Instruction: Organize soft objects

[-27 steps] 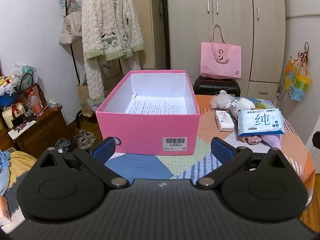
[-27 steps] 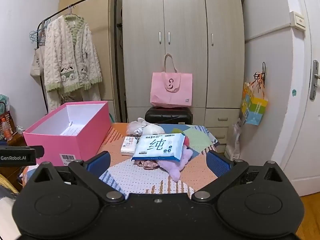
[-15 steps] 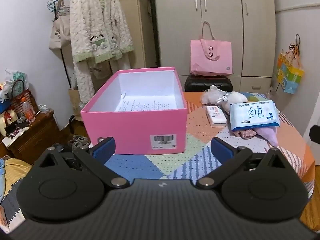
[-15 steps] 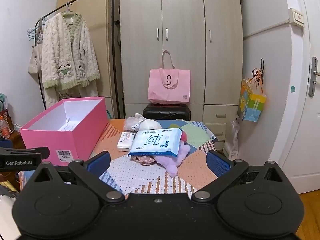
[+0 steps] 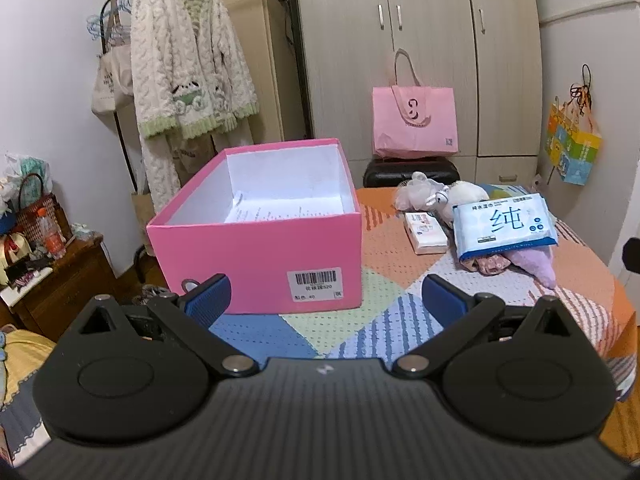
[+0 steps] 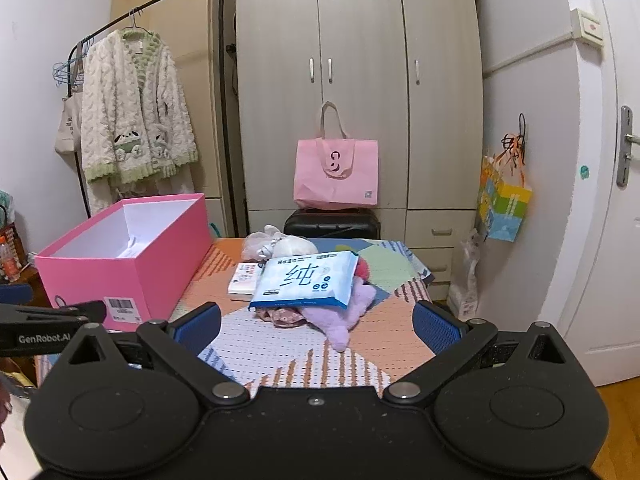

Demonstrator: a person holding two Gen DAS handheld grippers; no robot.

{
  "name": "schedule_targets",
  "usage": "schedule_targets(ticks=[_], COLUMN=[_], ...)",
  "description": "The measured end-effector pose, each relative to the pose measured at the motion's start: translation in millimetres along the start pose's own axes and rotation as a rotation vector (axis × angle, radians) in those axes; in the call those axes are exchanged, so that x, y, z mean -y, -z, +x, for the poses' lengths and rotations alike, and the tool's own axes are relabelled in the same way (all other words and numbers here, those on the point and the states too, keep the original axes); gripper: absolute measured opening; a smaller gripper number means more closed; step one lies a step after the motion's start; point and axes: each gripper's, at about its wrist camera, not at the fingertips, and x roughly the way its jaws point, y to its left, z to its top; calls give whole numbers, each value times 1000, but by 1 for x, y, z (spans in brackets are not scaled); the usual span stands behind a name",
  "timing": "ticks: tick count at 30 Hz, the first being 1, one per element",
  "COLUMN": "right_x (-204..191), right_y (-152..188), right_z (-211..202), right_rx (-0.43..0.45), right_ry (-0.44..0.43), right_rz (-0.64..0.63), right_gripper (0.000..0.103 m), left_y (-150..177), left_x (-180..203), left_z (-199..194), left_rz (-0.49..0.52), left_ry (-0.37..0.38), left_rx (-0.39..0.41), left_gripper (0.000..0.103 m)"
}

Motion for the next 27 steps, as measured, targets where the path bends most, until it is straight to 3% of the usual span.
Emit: schedule_targets(ticks=[13, 27], right_x=[5, 0], right_y=[5, 8], right_z=[1, 0], right_rx=[11, 20], right_ry=[10, 10], right_rz=[1, -23], right_gripper=[103, 103], left_y=[-2, 0], left_x=[-4, -14], left_z=[-8, -6], left_rz=[-32, -71], left_ry=[17, 12], left_rx=[46, 42], left_gripper=[103, 103])
